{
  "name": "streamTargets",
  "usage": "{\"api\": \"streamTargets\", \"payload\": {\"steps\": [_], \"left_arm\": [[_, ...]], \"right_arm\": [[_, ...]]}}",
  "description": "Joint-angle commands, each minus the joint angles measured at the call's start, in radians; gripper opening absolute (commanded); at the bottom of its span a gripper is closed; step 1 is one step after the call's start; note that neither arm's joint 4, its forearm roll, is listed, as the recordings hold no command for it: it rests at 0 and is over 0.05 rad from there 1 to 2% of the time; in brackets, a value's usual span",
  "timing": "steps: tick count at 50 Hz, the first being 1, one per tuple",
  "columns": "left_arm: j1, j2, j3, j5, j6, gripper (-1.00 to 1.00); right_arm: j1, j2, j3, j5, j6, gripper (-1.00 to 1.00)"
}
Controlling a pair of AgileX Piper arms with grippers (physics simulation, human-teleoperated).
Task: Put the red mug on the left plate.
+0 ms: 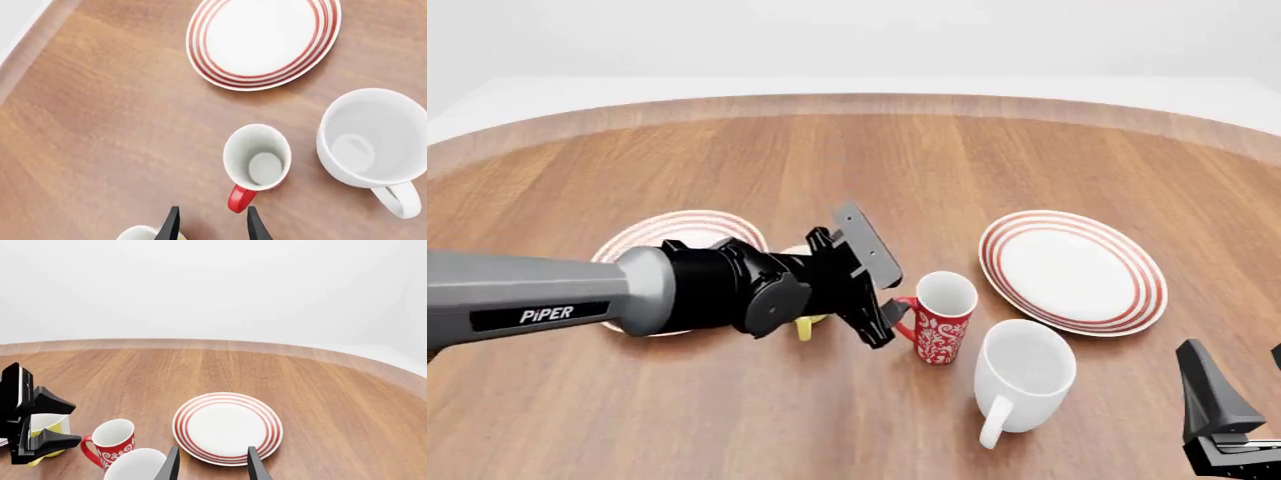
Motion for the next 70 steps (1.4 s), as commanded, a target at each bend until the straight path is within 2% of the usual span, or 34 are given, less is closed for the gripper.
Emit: {"api": "streamTargets", "payload": {"steps": [1, 16, 70], "left_arm": [[0.001, 0.028, -0.002, -0.025, -0.001, 1.00], [-0.030, 0.046, 0.034, -0.078, -0.033, 1.00], [-0.038, 0.120, 0.060, -0.179, -0.093, 1.00]], "right_arm": [[0.000, 0.000, 0.000, 0.000, 0.000, 1.00], [0.000, 0.000, 0.000, 0.000, 0.000, 1.00], [-0.001, 0.000, 0.000, 0.000, 0.001, 1.00]]}}
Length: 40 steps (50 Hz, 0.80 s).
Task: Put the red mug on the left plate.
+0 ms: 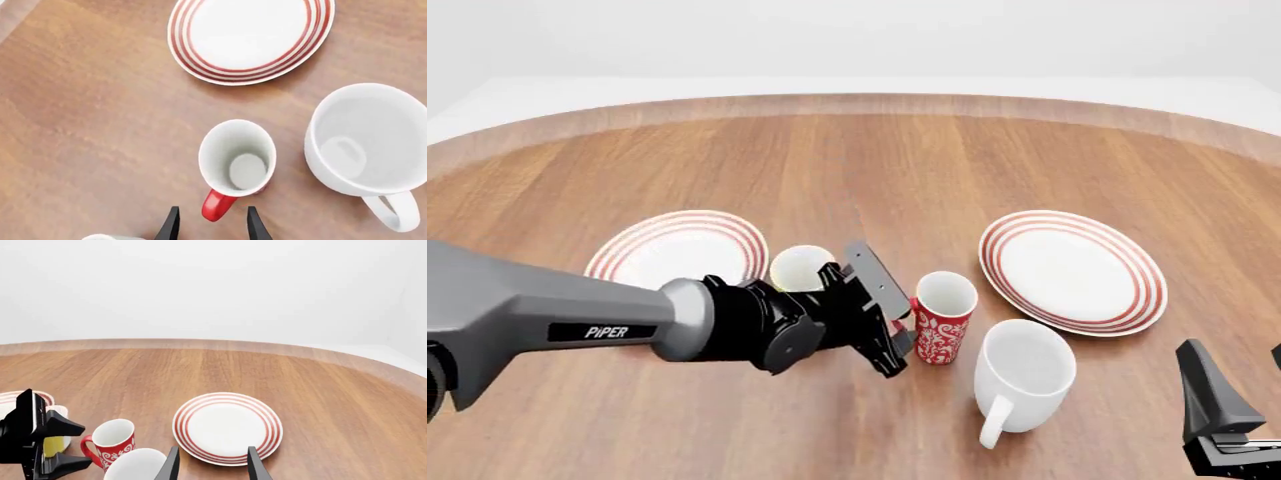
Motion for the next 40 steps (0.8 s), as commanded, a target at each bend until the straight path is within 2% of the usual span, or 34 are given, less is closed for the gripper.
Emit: {"api": "streamTargets", "payload": {"steps": [1, 9, 12, 13, 15, 24, 33, 40], "left_arm": [[-0.003, 0.022, 0.006, -0.027, -0.010, 1.00], [-0.006, 0.035, 0.013, -0.048, -0.020, 1.00], [0.025, 0.042, -0.013, -0.056, -0.011, 1.00], [0.016, 0.037, -0.008, -0.054, -0.020, -1.00], [0.020, 0.026, 0.008, -0.083, -0.003, -1.00], [0.032, 0.026, 0.010, -0.099, -0.004, -1.00], [0.021, -0.025, 0.059, -0.129, -0.013, -1.00], [0.041, -0.059, 0.048, -0.093, 0.008, -1.00]], "right_arm": [[0.000, 0.000, 0.000, 0.000, 0.000, 1.00], [0.000, 0.000, 0.000, 0.000, 0.000, 1.00], [0.000, 0.000, 0.000, 0.000, 0.000, 1.00], [0.000, 0.000, 0.000, 0.000, 0.000, 1.00], [0.000, 0.000, 0.000, 0.000, 0.000, 1.00], [0.000, 0.000, 0.000, 0.000, 0.000, 1.00], [0.000, 0.000, 0.000, 0.000, 0.000, 1.00], [0.000, 0.000, 0.000, 0.000, 0.000, 1.00]]}}
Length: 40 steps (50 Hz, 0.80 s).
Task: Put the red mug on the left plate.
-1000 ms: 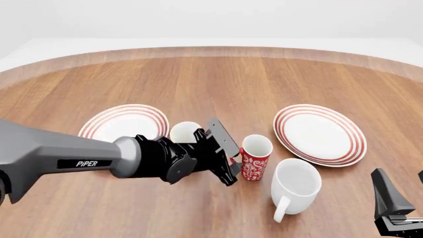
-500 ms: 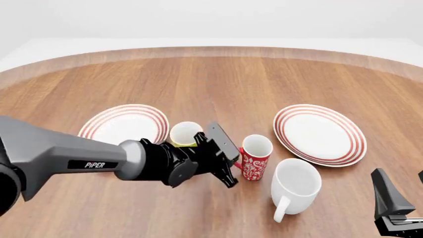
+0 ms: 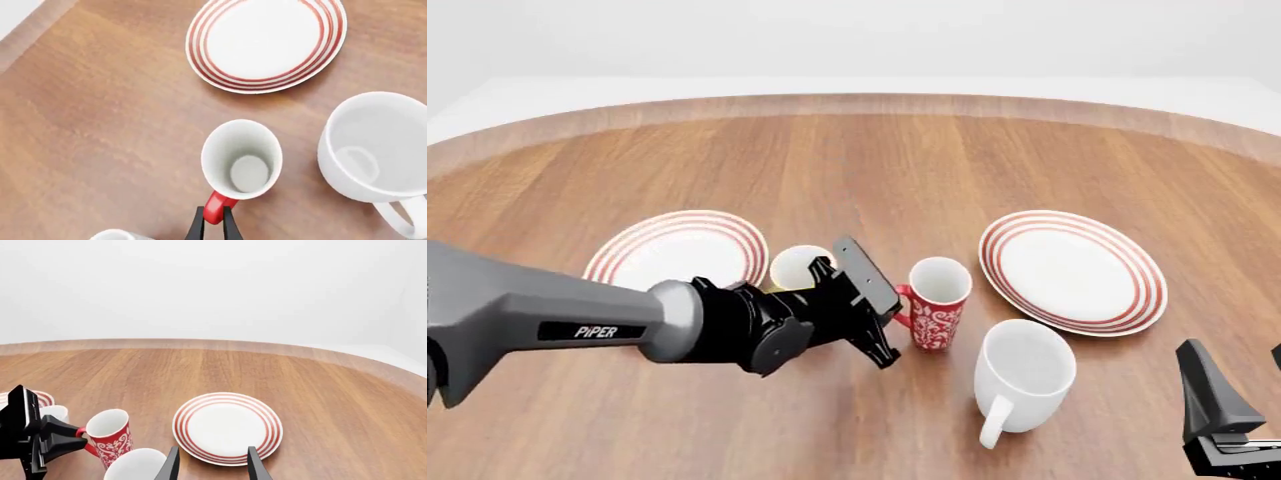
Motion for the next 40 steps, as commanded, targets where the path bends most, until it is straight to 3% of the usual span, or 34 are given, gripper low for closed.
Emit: {"api": "streamTargets", "payload": {"steps": [1, 10, 11, 26, 40], "left_arm": [[0.016, -0.060, 0.007, 0.020, 0.023, -1.00], [0.026, -0.137, 0.000, 0.082, 0.034, -1.00], [0.041, -0.188, -0.016, 0.138, 0.051, -1.00], [0.102, -0.343, -0.081, 0.301, 0.100, -1.00], [0.136, -0.458, -0.071, 0.363, 0.116, -1.00]], "right_arm": [[0.000, 0.000, 0.000, 0.000, 0.000, 1.00], [0.000, 0.000, 0.000, 0.000, 0.000, 1.00], [0.000, 0.000, 0.000, 0.000, 0.000, 1.00], [0.000, 0.000, 0.000, 0.000, 0.000, 1.00], [0.000, 0.000, 0.000, 0.000, 0.000, 1.00]]}}
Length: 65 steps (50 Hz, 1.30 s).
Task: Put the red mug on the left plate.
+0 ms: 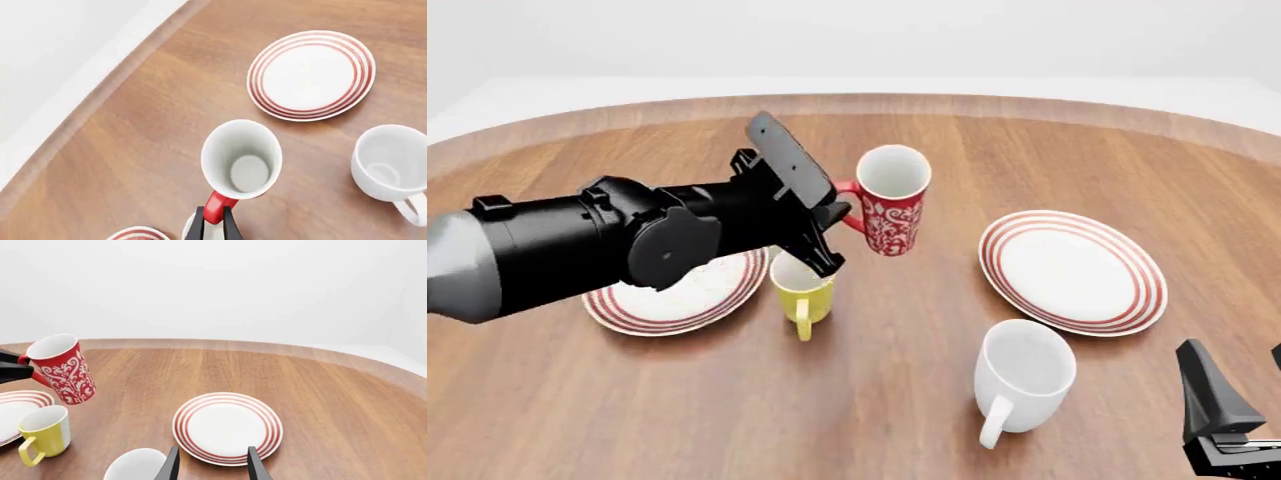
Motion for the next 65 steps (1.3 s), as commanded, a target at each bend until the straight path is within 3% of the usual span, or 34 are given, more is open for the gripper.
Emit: {"api": "streamTargets", "payload": {"steps": [1, 35, 36, 65], "left_arm": [[0.033, -0.085, -0.008, 0.056, 0.024, -1.00], [0.033, -0.085, -0.008, 0.056, 0.024, -1.00], [0.205, -0.151, -0.098, 0.138, 0.024, -1.00], [0.349, -0.209, -0.122, 0.159, 0.016, -1.00]], "right_arm": [[0.000, 0.000, 0.000, 0.000, 0.000, 1.00], [0.000, 0.000, 0.000, 0.000, 0.000, 1.00], [0.000, 0.000, 0.000, 0.000, 0.000, 1.00], [0.000, 0.000, 0.000, 0.000, 0.000, 1.00]]}}
